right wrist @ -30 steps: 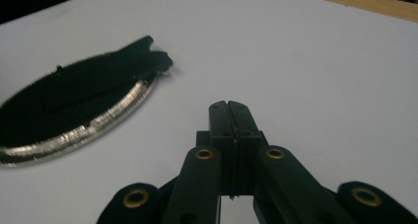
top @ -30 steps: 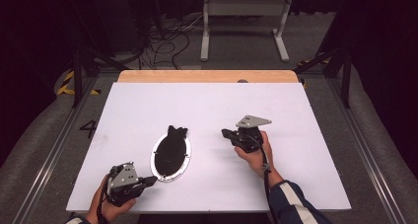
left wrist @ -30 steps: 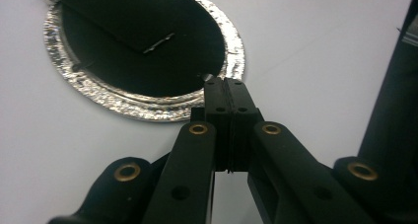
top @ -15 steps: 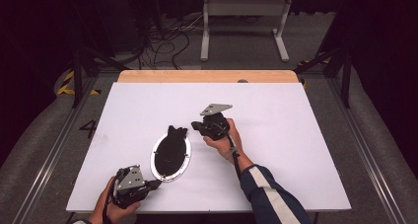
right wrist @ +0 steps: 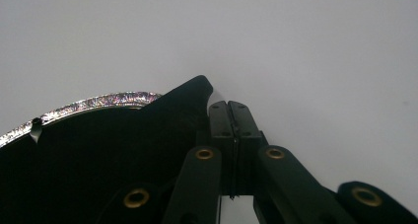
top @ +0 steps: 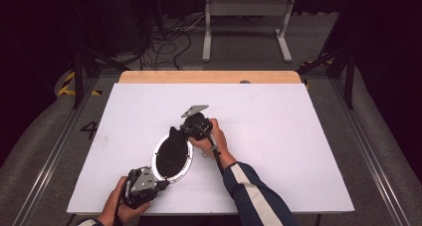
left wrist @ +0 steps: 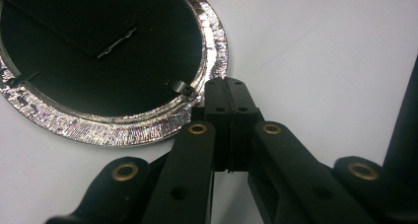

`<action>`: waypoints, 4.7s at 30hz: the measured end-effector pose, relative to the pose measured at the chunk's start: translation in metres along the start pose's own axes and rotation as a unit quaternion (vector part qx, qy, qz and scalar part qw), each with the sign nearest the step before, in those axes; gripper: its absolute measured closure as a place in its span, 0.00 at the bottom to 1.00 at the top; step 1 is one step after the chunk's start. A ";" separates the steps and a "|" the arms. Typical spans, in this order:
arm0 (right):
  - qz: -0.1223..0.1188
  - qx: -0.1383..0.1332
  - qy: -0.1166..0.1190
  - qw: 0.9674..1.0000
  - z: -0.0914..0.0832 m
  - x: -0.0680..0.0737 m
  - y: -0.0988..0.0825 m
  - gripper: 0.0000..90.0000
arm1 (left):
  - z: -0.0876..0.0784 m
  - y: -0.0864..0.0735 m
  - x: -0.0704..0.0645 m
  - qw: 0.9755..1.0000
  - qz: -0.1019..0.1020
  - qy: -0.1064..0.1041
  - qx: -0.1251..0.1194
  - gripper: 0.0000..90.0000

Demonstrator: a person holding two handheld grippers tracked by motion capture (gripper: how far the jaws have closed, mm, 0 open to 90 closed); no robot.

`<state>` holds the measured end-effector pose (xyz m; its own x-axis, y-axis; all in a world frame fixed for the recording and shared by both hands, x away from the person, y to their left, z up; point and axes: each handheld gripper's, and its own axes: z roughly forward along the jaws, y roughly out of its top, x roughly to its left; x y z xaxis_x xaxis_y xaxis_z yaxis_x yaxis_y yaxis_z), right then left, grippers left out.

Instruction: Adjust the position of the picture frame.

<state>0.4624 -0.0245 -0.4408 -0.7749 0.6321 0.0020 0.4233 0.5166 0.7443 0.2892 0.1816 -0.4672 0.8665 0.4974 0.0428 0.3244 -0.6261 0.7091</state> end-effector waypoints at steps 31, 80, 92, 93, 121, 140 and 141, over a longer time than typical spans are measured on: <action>0.010 0.022 -0.011 1.000 -0.019 -0.020 -0.016 1.00 | 0.010 0.012 0.011 1.000 0.014 0.003 0.004 1.00; -0.018 0.071 -0.054 0.996 -0.047 -0.043 -0.051 1.00 | 0.028 0.026 0.053 1.000 -0.010 0.010 -0.002 1.00; -0.022 0.064 -0.033 0.997 -0.079 -0.032 -0.081 1.00 | 0.038 0.036 0.056 1.000 0.010 -0.008 -0.004 1.00; -0.026 0.065 -0.032 0.997 -0.080 -0.030 -0.082 1.00 | 0.039 0.038 0.056 1.000 0.014 -0.007 -0.004 1.00; -0.004 0.058 0.002 0.998 -0.111 -0.007 -0.113 1.00 | 0.058 0.055 0.079 1.000 -0.001 0.014 -0.009 0.96; 0.027 -0.009 -0.043 0.999 -0.118 -0.046 -0.122 1.00 | 0.061 0.056 0.068 0.999 -0.022 -0.021 -0.018 0.93; 0.025 -0.009 -0.044 0.999 -0.115 -0.046 -0.121 1.00 | 0.061 0.057 0.065 0.999 -0.018 -0.024 -0.017 0.93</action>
<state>0.3928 -0.1826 -0.4545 -0.7088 0.7051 -0.0191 0.4509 0.4738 0.7565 0.3876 0.1415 -0.4668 0.8720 0.4893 -0.0152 0.3423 -0.5872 0.7336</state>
